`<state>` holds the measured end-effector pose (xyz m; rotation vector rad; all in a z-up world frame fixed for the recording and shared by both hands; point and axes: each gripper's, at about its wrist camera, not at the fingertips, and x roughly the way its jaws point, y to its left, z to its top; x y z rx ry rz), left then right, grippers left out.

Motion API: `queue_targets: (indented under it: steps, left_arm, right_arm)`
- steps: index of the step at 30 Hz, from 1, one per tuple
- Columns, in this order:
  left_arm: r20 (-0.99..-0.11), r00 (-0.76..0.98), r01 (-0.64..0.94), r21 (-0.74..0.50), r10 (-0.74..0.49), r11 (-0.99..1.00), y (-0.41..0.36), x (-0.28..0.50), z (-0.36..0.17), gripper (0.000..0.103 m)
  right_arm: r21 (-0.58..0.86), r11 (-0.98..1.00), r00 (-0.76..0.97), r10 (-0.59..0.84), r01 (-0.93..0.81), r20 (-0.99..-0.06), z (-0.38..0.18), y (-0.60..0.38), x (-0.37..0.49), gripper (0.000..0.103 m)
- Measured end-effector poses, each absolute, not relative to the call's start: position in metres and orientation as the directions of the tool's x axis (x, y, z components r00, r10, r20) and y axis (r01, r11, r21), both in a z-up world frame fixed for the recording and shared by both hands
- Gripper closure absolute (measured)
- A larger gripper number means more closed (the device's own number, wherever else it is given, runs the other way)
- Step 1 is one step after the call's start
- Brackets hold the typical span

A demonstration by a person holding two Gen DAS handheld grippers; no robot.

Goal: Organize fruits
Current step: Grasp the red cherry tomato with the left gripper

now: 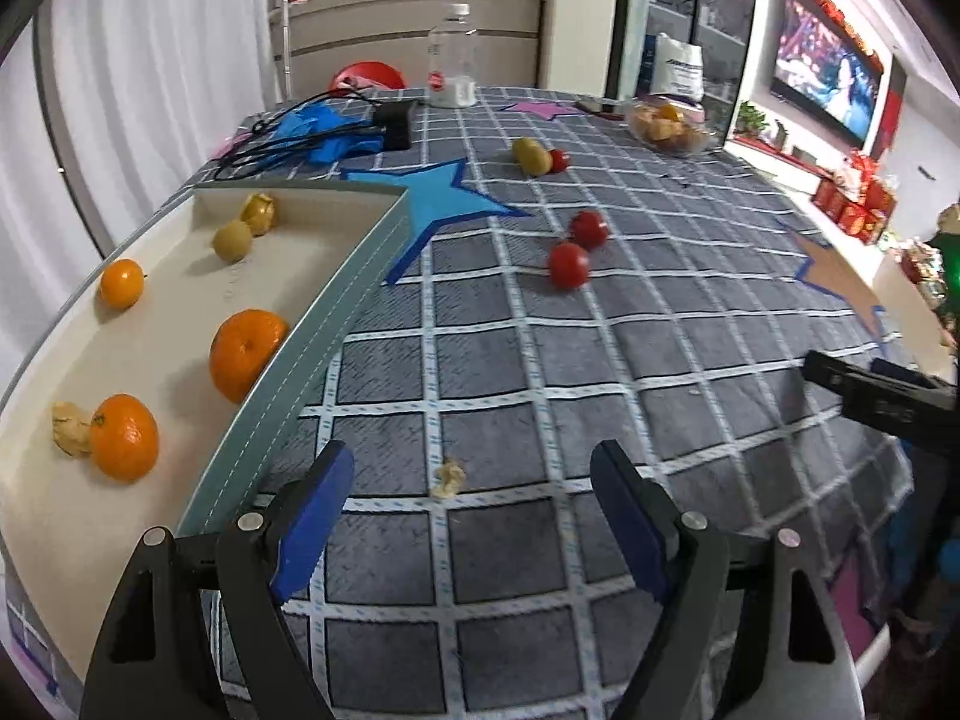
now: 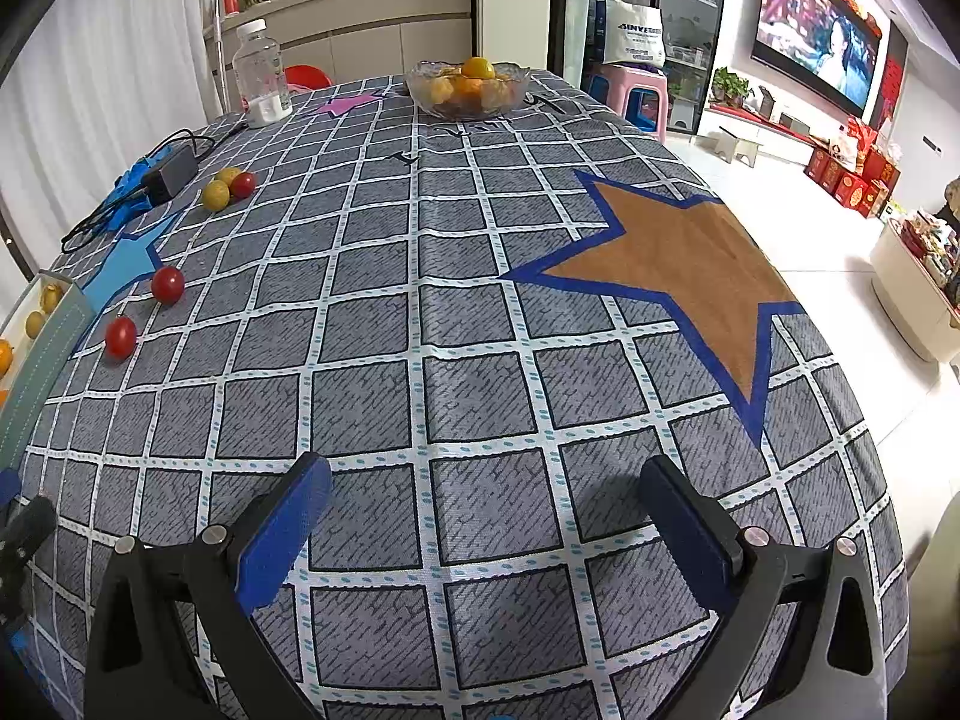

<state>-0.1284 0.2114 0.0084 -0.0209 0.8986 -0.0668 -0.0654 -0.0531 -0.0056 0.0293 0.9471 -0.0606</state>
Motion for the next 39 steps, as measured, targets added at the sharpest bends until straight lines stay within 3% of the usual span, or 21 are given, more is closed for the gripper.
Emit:
queue_targets:
  steps: [5, 12, 17, 22, 26, 29, 39]
  left_arm:
    - [-0.766, 0.627, 0.093, -0.11, -0.144, 0.99, 0.217, -0.128, 0.035, 0.019]
    - [-0.791, 0.594, 0.08, -0.12, -0.143, 0.99, 0.213, -0.09, 0.044, 0.019]
    - [-0.812, 0.574, 0.132, -0.034, -0.105, 0.991, 0.174, -0.059, 0.038, 0.019]
    - [-0.833, 0.552, 0.134, 0.053, -0.03, 0.99, 0.148, -0.027, 0.022, 0.031]
    - [-0.863, 0.505, 0.112, 0.049, -0.015, 0.993, 0.147, -0.009, 0.004, 0.051]
    - [-0.863, 0.503, 0.119, 0.031, -0.034, 0.992, 0.15, -0.008, 0.004, 0.079]
    - [-0.789, 0.612, 0.056, -0.021, -0.051, 0.998, 0.19, -0.09, 0.012, 0.079]
  right_arm:
    - [-0.001, 0.998, 0.583, -0.038, 0.064, -0.812, -0.006, -0.053, -0.066, 0.0]
    - [-0.001, 0.998, 0.582, -0.039, 0.064, -0.812, -0.006, -0.053, -0.066, 0.0]
    - [-0.002, 0.998, 0.582, -0.039, 0.064, -0.812, -0.006, -0.053, -0.065, 0.0]
    - [-0.001, 0.998, 0.582, -0.039, 0.065, -0.812, -0.006, -0.052, -0.065, 0.0]
    - [-0.001, 0.998, 0.582, -0.039, 0.064, -0.812, -0.005, -0.051, -0.065, 0.0]
    - [-0.002, 0.998, 0.582, -0.04, 0.066, -0.812, -0.005, -0.051, -0.064, 0.0]
    - [-0.007, 0.998, 0.573, -0.04, 0.059, -0.819, -0.006, -0.054, -0.066, 0.0]
